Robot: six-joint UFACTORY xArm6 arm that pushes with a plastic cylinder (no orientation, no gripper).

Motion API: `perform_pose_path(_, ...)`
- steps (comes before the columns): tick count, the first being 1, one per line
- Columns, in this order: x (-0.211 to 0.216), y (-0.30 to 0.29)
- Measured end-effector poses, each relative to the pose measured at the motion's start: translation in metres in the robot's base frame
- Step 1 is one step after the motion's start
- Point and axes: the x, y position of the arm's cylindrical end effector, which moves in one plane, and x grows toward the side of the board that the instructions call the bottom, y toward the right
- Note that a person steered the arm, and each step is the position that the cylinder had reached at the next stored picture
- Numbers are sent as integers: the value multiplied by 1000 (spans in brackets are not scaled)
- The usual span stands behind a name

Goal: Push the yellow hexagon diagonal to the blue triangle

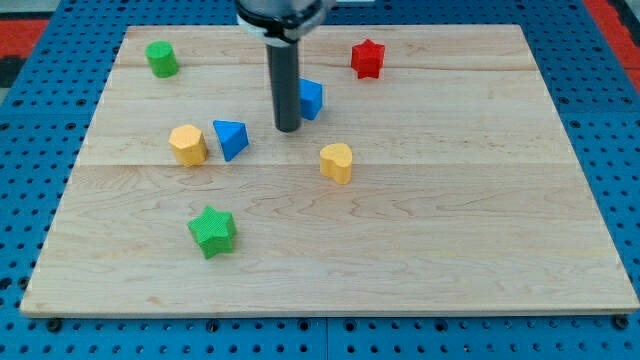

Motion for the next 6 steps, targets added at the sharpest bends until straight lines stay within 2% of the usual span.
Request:
perform_pose_path(1, -11, -67)
perform_pose_path(2, 7, -102)
perform_pose_path(3, 42, -103)
perform_pose_path(4, 51, -109)
perform_pose_path(5, 69, -147)
perform_pose_path(6, 126, -168)
